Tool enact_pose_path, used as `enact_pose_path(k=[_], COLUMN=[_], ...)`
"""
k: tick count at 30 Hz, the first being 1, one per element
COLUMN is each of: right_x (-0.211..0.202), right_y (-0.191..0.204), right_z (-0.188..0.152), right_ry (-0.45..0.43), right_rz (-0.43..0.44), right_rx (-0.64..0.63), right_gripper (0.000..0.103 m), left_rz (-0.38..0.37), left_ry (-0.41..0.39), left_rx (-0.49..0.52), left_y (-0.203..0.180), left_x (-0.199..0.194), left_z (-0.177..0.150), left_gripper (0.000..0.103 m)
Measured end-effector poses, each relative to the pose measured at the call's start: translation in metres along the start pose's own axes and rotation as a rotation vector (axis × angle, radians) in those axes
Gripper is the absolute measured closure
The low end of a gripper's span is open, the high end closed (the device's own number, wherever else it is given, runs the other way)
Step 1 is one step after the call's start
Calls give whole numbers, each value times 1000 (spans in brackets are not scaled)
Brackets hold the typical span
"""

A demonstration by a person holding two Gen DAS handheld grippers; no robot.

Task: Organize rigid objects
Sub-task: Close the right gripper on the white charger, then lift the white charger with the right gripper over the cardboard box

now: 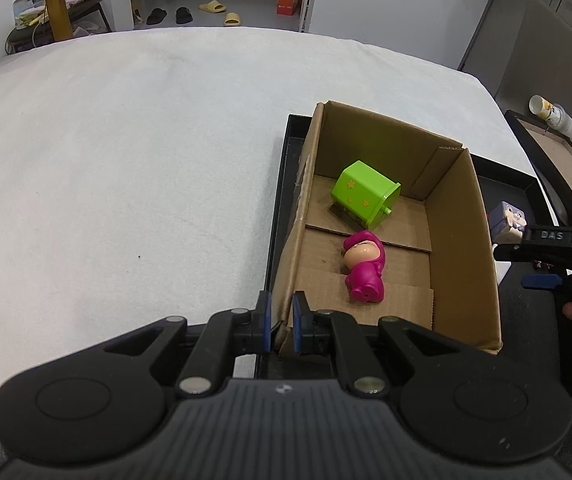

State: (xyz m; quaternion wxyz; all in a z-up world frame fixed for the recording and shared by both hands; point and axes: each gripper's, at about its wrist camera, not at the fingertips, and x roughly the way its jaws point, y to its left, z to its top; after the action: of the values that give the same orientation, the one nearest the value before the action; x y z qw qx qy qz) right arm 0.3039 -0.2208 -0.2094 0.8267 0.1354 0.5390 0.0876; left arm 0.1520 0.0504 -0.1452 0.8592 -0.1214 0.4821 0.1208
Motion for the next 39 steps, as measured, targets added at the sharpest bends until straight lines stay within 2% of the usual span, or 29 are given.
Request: enact_pose_path(k=[17,20,23,24,28,39], right_x=[31,31,28,27,22,-11], right_y=[21,18,17,16,11,15], right_z=[3,-2,-5,-5,-6,-12], right_ry=[38,38,28,30,44,2], right_rz=[-190,-205,-223,-230,-198,-138], right_rx=[-56,-64,-91,-93,-79,-135], right_gripper=[43,48,66,66,67,67], left_rz=[-1,2,2,1,2,4], left_ry=[0,-1,0,0,-1,-9], left_rx=[-2,4,1,1,3,4], left_y=[0,-1,0,0,0,-1], left_x=[2,2,3,3,3,3], left_z=[0,0,0,0,0,-1], left_gripper=[93,93,93,93,93,93])
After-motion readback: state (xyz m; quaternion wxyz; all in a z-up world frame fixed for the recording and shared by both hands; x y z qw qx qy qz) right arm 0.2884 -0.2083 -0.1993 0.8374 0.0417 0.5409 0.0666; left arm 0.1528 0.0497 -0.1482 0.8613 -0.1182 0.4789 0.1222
